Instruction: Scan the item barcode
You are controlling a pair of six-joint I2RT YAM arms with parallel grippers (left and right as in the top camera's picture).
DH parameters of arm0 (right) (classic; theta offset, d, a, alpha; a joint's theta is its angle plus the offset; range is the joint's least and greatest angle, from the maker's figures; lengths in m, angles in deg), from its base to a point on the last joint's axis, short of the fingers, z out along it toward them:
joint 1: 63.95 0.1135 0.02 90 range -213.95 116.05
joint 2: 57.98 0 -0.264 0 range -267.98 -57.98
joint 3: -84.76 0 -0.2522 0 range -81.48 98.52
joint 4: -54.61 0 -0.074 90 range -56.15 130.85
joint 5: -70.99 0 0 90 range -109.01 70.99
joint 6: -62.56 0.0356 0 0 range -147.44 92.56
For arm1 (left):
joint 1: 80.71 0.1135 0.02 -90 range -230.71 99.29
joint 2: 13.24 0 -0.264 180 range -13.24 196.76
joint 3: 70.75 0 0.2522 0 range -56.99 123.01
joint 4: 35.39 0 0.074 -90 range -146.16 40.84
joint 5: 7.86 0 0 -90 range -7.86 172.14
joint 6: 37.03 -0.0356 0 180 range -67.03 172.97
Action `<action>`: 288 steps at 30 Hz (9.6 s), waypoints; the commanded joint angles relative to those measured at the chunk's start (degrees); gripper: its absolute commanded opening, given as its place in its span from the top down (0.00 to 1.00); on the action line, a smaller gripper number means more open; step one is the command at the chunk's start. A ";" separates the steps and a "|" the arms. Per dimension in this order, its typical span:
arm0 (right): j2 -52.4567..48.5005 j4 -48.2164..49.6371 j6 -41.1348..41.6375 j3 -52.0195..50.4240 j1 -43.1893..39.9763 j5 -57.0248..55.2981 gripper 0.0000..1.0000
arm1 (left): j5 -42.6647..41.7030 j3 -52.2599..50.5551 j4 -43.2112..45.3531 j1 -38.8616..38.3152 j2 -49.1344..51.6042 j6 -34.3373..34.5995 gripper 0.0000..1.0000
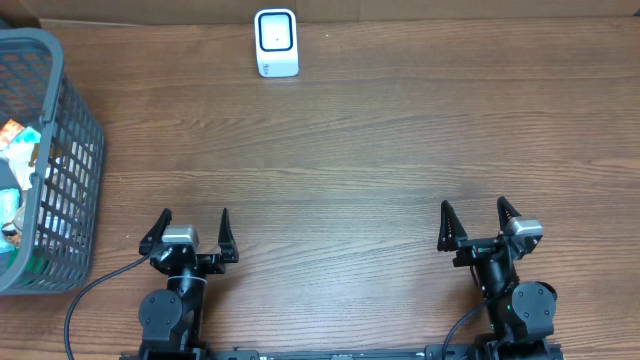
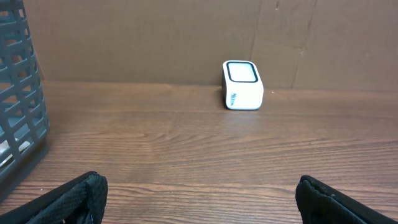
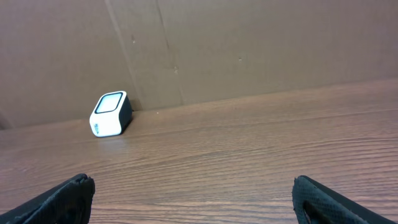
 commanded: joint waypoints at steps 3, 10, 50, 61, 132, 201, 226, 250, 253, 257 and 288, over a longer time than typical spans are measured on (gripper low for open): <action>0.61 0.33 -0.24 -0.59 -0.17 0.33 0.00 | -0.04 -0.22 0.09 0.42 -0.70 -1.29 0.00; 0.61 0.33 -0.24 -0.59 -0.17 0.33 0.00 | -0.04 -0.22 0.09 0.42 -0.70 -1.29 0.01; 0.61 0.33 -0.24 -0.59 -0.17 0.33 0.00 | -0.04 -0.22 0.09 0.42 -0.70 -1.29 0.01; 0.61 0.33 -0.24 -0.59 -0.15 0.33 0.00 | -0.04 -0.22 0.09 0.42 -0.70 -1.29 0.01; 0.61 0.33 -0.24 -0.59 -0.15 0.33 0.00 | -6.71 117.81 -75.89 24.55 82.95 22.12 0.00; 0.61 0.33 -0.24 -0.59 -0.15 0.33 0.00 | -0.76 104.17 -79.06 55.87 98.73 9.51 0.05; 0.61 0.33 -0.24 -0.59 -0.17 0.33 0.00 | 0.76 83.54 -61.64 58.23 98.75 7.91 0.02; 0.61 0.33 -0.24 -0.59 -0.17 0.33 0.00 | 0.46 78.90 -55.45 58.05 98.75 10.12 0.02; 0.61 0.33 -0.24 -0.59 -0.15 0.33 0.00 | -5.70 78.90 -53.57 58.01 98.75 5.75 0.02; 0.61 0.33 -0.24 -0.59 -0.17 0.33 0.00 | -9.55 78.90 -51.78 57.35 98.75 2.16 0.02; 0.61 0.33 -0.24 -0.59 -0.15 0.33 0.00 | -1.03 95.47 -63.30 51.34 98.73 7.69 0.00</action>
